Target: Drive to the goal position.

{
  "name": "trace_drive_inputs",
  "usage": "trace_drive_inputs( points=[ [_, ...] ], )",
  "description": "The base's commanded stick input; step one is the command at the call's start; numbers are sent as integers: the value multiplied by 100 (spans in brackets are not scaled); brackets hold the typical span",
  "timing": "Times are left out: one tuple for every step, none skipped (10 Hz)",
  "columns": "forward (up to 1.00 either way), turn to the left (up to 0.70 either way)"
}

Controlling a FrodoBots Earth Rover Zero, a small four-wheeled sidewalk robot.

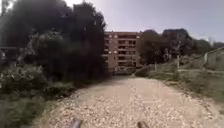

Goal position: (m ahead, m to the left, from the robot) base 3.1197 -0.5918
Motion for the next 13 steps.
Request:
trace_drive_inputs(
  points=[
    [100,1],
    [100,1],
    [100,1],
    [100,1],
    [100,1],
    [100,-2],
    [100,-6],
    [100,-18],
    [100,-33],
    [100,-30],
    [100,-11],
    [100,1],
    [100,1]
  ],
)
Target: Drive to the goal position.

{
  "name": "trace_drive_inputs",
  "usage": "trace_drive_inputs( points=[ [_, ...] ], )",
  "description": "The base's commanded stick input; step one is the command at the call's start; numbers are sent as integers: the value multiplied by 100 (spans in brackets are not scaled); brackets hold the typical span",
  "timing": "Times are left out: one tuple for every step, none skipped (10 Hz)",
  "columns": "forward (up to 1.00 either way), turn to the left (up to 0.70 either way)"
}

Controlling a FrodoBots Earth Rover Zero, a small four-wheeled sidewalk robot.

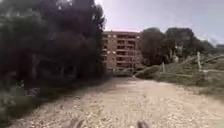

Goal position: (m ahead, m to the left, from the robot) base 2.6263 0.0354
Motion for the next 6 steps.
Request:
trace_drive_inputs(
  points=[
    [100,1],
    [100,1],
    [100,1],
    [100,1],
    [100,1],
    [100,1]
  ],
)
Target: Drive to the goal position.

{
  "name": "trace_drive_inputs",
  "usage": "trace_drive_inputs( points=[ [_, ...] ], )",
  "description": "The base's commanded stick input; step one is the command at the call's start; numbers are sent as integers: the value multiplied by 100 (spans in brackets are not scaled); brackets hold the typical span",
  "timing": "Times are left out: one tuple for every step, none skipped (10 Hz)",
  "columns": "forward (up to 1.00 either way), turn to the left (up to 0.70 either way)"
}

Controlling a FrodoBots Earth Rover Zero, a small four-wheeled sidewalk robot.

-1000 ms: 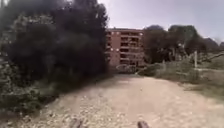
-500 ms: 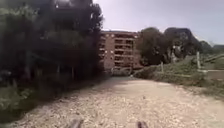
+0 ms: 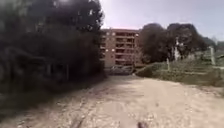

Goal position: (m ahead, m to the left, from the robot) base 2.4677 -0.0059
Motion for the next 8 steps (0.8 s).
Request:
trace_drive_inputs(
  points=[
    [100,1],
    [100,1],
    [100,1],
    [100,1],
    [100,1],
    [100,1],
    [100,1],
    [100,1]
  ],
)
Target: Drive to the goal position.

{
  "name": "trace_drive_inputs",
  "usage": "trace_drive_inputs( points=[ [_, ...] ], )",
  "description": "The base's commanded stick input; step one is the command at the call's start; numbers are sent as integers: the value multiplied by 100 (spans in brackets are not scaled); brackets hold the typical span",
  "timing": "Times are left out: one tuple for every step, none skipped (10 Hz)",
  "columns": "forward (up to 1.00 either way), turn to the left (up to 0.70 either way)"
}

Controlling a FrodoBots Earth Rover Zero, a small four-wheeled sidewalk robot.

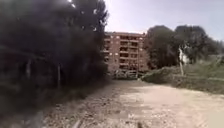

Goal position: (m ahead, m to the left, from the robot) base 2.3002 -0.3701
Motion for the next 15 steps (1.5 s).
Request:
trace_drive_inputs(
  points=[
    [100,1],
    [100,-9],
    [100,-30],
    [100,-36],
    [100,-32],
    [100,-25],
    [100,-8],
    [100,1],
    [100,1],
    [100,1],
    [100,1],
    [100,1],
    [100,1],
    [100,1],
    [100,-8]
  ],
)
